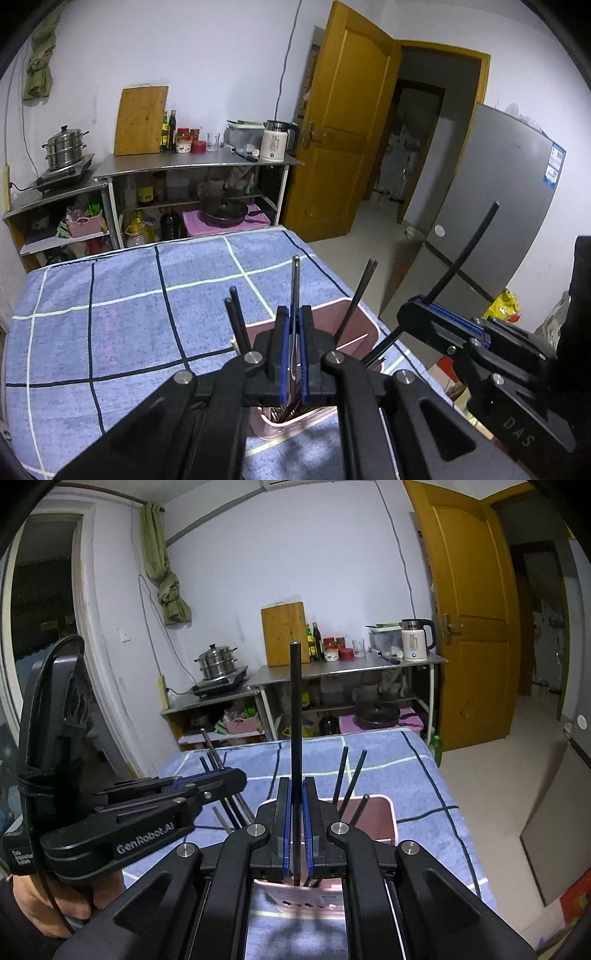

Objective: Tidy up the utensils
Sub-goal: 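Lower the chopsticks into the basket and open both tools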

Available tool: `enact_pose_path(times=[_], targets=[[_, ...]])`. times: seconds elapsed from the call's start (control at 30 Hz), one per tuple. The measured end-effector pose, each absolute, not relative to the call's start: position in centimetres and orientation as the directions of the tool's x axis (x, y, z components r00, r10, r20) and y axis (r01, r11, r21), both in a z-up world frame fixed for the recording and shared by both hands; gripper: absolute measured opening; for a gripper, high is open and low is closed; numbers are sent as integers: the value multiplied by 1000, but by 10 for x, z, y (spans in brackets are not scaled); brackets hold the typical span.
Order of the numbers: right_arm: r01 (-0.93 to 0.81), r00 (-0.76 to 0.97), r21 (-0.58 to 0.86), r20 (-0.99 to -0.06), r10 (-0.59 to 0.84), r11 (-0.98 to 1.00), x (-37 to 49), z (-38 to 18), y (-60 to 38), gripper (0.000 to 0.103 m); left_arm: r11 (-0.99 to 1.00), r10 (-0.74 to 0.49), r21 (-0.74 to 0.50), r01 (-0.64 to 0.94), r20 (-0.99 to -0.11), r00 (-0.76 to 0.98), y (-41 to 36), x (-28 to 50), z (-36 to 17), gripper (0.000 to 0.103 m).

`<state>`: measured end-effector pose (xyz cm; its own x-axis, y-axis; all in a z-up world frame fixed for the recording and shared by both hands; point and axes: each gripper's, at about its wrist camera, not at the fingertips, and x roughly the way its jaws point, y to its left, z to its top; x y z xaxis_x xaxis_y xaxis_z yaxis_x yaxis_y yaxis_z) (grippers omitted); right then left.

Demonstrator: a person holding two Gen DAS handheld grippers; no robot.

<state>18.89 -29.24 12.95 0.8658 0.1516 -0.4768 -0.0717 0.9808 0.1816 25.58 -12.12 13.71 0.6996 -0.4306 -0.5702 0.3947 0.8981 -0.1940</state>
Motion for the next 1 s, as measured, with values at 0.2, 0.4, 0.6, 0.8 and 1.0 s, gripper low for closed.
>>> enact_pose_path(times=[0.2, 0.4, 0.6, 0.8, 1.0], targets=[[-65, 850, 172, -506, 145, 983, 201, 115, -292, 5, 897, -425, -180, 403, -601, 677, -125, 264, 122, 6], [-65, 831, 158, -538, 141, 985, 208, 100, -290, 5, 897, -420, -159, 413, -601, 680, -128, 266, 122, 6], [-60, 816, 166, -561, 144, 984, 213, 90, -290, 6, 896, -419, -153, 416, -601, 681, -128, 268, 122, 6], [-56, 809, 157, -572, 137, 986, 212, 89, -290, 6, 899, -412, -146, 414, -604, 683, -127, 266, 123, 6], [-63, 820, 154, -556, 139, 986, 206, 94, -289, 9, 903, -403, -135, 408, -598, 693, -127, 263, 127, 14]])
